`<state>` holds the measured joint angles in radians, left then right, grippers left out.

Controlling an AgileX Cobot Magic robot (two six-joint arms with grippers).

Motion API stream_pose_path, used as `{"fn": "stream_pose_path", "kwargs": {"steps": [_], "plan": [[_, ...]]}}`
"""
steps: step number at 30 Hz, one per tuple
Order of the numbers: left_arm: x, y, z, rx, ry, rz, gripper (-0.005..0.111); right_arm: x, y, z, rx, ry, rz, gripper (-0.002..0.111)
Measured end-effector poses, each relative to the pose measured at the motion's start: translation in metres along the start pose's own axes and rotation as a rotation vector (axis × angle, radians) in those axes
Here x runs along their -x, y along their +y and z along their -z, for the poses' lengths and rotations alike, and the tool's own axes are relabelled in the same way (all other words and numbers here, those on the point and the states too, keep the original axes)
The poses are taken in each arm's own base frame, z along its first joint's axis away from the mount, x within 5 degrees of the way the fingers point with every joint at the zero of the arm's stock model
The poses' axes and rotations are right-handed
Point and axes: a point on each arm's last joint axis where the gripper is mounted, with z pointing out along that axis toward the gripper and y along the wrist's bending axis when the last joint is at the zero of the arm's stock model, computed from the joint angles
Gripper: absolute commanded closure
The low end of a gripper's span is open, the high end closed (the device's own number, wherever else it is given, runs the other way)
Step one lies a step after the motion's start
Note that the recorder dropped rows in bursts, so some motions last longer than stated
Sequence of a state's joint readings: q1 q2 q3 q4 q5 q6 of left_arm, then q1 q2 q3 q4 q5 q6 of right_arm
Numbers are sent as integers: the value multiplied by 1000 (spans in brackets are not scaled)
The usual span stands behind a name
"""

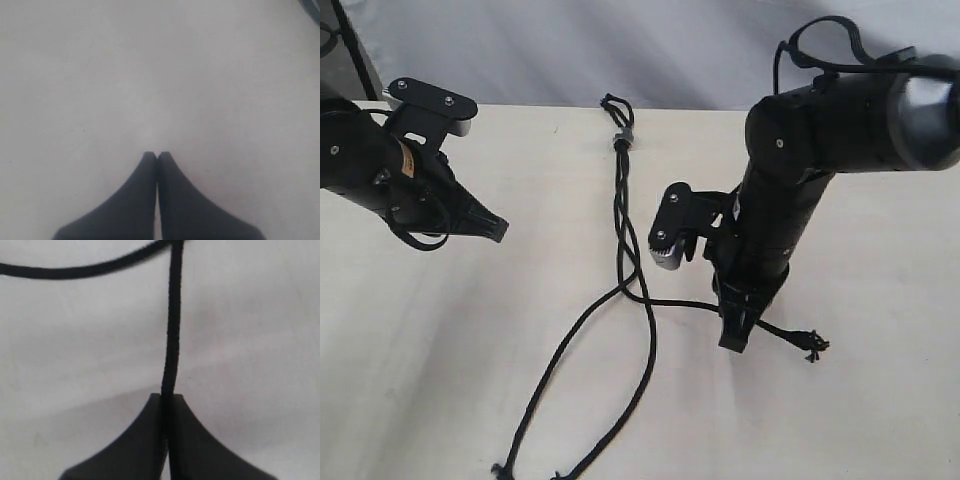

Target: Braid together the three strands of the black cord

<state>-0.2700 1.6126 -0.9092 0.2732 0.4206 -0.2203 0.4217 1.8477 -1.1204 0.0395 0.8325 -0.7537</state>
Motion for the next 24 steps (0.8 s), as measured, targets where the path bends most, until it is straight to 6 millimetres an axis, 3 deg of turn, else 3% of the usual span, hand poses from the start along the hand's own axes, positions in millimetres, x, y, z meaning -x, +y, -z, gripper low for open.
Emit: {"fn": "stream_pose_path", "kwargs": {"steps": [5,7,10,14,16,20,24], "plan": [[0,0,0,-1,0,3,106,-11,-15,-25,23,36,-53,106],[0,0,0,-2,0,4,106,-11,-17,-36,25,43,-55,98],[0,0,0,-2,0,4,106,-11,-17,-44,30,53,-55,74],[0,0,0,-2,0,4,106,-11,-20,-44,16,48,-67,32],[0,-1,0,-9,2,18,106,-11,-20,-44,20,52,-67,20],[-1,-6,0,-41,7,25,106,-13,-18,-35,20,50,-70,15],[-1,-31,3,-122,14,-25,106,-15,-23,11,-89,-68,-93,15]]}}
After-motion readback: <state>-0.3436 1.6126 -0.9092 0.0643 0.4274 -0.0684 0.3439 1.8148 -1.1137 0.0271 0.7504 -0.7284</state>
